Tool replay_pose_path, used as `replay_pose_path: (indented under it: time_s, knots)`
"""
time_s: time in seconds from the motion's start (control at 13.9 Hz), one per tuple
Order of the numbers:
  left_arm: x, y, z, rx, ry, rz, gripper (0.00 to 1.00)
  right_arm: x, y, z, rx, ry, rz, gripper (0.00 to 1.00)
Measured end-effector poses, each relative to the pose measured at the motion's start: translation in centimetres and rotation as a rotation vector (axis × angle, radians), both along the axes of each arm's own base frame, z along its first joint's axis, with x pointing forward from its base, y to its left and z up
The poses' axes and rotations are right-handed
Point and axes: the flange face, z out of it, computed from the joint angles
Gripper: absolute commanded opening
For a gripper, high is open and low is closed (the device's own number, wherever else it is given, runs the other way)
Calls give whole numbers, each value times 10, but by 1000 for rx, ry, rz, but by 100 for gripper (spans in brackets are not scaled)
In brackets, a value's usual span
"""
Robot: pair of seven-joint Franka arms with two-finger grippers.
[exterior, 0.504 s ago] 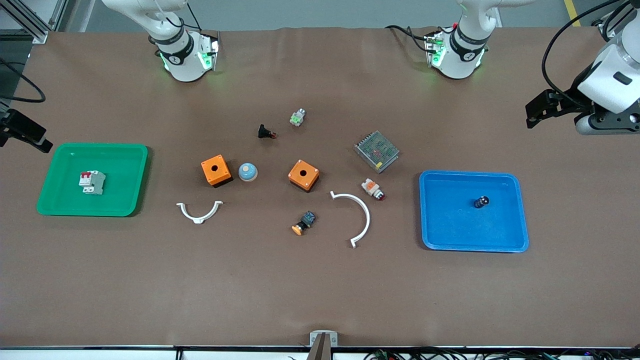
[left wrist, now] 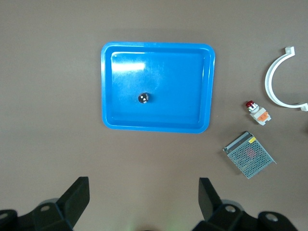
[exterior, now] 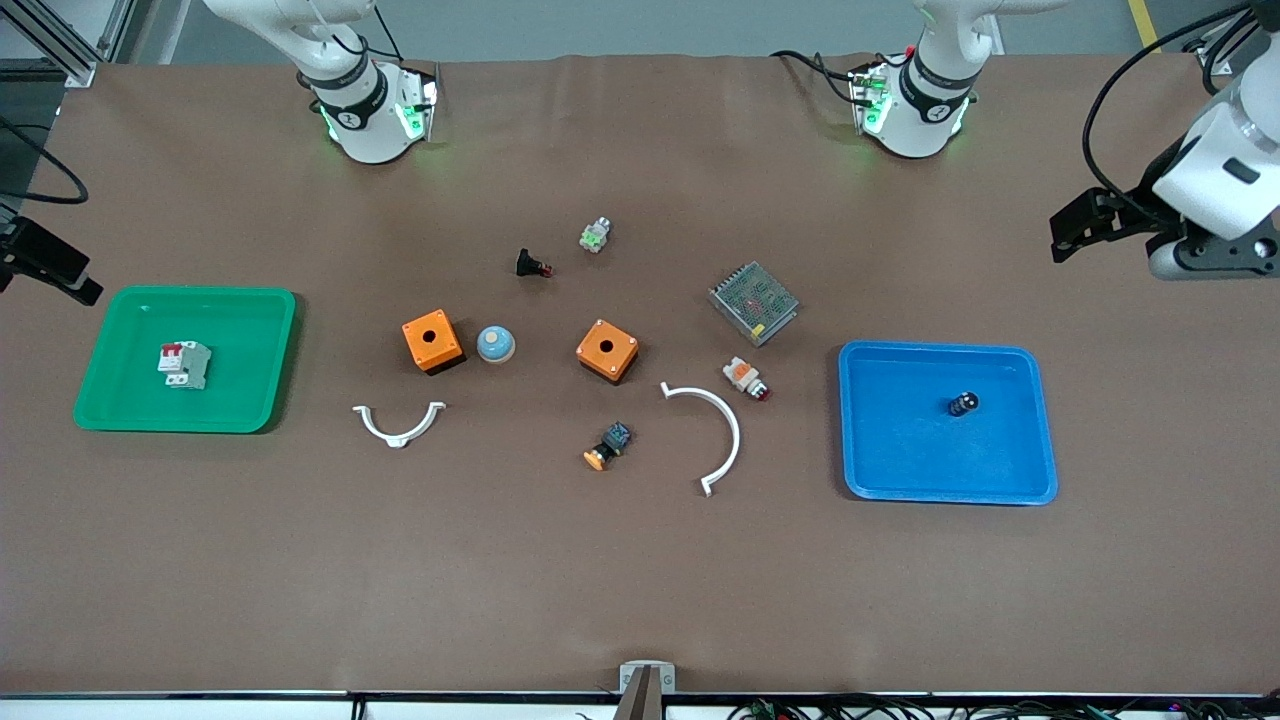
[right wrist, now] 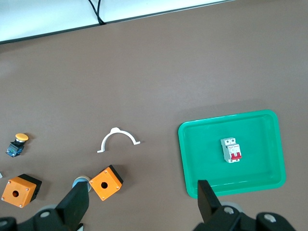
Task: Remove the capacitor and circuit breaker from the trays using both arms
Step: 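Reach the left gripper down to the black capacitor in the blue tray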
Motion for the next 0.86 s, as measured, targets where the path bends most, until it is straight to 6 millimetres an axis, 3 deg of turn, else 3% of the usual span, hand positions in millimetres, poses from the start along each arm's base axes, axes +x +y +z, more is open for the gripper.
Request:
replay_pose_path:
  time_s: [0.36,0.5,0.72,0.86]
  knots:
    - [28,1,-78,1,67,34,100,0,1,1,0,-1,3,100]
    - [37,11,-122,-5,33,51,100,-1,5,0,1,9,12,100]
    - [33,31,-196,-12,0,77,98,-6,4,-7,2,67,10,100]
    - [25,49,-243,-15,-20,101,91,-7,-15,-19,-8,105,9,100]
